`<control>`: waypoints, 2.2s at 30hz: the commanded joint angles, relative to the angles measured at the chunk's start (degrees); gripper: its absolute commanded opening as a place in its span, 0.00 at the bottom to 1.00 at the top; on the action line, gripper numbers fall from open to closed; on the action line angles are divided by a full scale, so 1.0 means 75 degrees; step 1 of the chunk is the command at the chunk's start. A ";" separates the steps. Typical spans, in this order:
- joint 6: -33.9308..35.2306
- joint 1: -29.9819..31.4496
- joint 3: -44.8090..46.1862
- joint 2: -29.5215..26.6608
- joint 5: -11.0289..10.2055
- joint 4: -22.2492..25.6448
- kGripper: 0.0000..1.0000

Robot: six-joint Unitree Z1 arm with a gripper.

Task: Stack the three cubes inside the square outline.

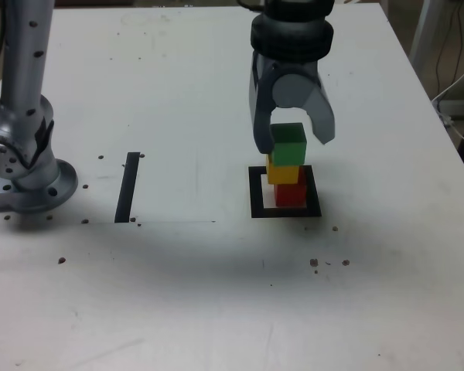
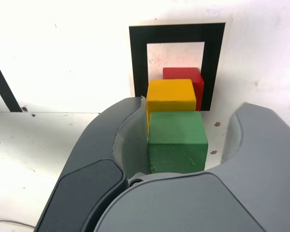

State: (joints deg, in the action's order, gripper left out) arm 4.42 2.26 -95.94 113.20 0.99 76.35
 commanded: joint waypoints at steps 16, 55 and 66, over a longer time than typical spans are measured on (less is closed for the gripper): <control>0.0113 -0.0020 0.0166 -0.0782 -0.0314 0.0545 1.00; -0.0576 -0.0079 0.6299 -0.3346 0.0122 -0.1046 1.00; -0.0531 -0.0078 0.6524 -0.3666 0.0099 -0.0827 1.00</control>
State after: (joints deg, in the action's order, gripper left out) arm 0.32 1.80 -47.16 86.18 1.87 70.43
